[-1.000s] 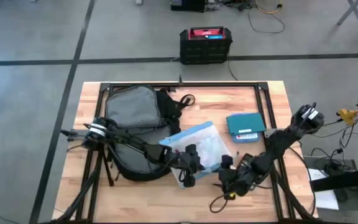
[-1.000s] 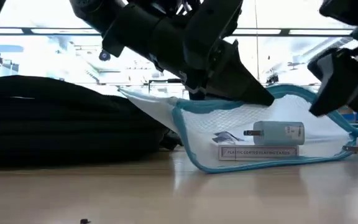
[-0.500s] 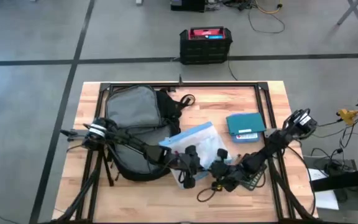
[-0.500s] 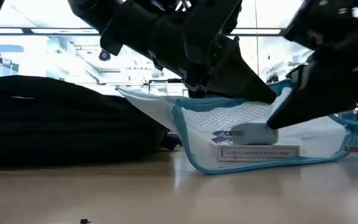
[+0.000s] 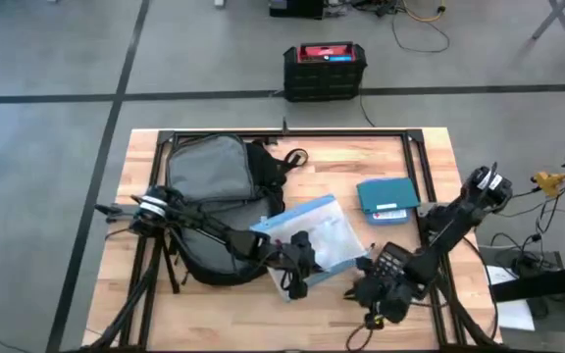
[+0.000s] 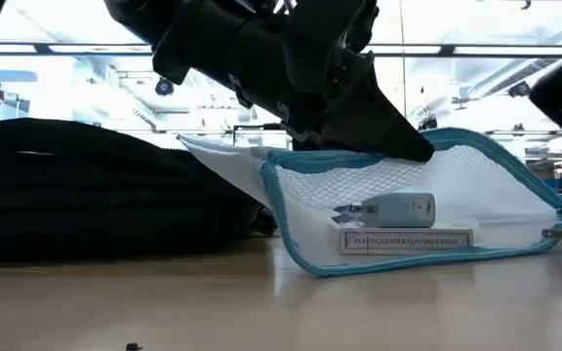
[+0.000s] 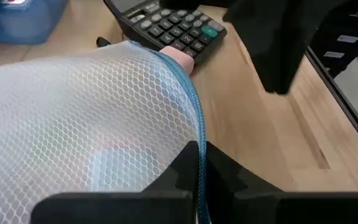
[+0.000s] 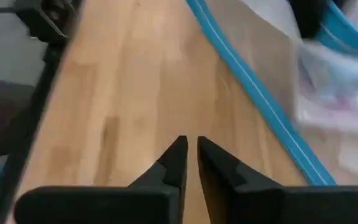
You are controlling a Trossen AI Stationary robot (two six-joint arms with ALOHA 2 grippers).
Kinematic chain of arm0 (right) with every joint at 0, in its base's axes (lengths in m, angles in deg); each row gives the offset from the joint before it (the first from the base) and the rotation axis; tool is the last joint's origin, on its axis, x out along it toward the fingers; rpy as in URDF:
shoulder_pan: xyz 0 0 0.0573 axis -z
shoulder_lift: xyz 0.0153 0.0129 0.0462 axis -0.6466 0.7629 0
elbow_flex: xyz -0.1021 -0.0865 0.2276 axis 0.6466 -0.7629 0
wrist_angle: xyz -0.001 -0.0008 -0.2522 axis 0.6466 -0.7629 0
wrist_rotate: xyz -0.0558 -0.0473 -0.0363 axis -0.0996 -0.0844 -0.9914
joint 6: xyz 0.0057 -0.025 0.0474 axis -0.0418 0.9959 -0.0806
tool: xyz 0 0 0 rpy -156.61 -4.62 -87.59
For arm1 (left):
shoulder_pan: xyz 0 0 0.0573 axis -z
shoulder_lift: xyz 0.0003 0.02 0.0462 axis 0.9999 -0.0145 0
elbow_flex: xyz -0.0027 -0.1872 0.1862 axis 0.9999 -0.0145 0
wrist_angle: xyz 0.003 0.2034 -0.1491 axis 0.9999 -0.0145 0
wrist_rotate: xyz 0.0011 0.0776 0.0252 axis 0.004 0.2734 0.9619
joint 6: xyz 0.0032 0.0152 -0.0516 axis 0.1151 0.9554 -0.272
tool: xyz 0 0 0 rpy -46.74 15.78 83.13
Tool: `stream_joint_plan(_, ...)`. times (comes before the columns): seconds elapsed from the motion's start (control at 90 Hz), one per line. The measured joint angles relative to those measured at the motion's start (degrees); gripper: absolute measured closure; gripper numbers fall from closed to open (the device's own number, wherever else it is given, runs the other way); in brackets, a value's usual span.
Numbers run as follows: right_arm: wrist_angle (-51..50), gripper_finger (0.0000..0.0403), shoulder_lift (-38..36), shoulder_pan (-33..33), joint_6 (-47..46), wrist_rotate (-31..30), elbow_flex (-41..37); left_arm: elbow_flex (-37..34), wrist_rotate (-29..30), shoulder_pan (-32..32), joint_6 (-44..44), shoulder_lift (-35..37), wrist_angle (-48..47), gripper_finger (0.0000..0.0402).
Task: Unpack backpack
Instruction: Put the pink charger adapter into the white mesh zipper pouch
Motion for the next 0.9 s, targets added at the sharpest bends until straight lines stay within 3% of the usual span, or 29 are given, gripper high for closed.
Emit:
stream_joint_plan(0.178,-13.9,0.0309,-1.3,-4.0,-13.5,-5.9,0.0,0.0,2.2,-0.1,-1.9,0.0,-1.9,0.0402)
stream_joint_plan(0.4,-27.6,0.0213,-3.8,-5.0,-26.0,-7.2,0.1,0.0,2.5,-0.2,-3.5,0.0,-2.2,0.0402)
stream_joint_plan(0.689,-29.6,0.0114,-5.9,-5.7,-27.8,-7.4,-0.5,0.0,2.6,-0.2,-3.8,0.0,-2.4,0.0402)
stream_joint_plan(0.9,-30.1,0.0088,-5.5,-6.2,-30.8,-8.0,-2.7,0.0,2.6,-0.1,-4.9,0.0,-2.8,0.0402)
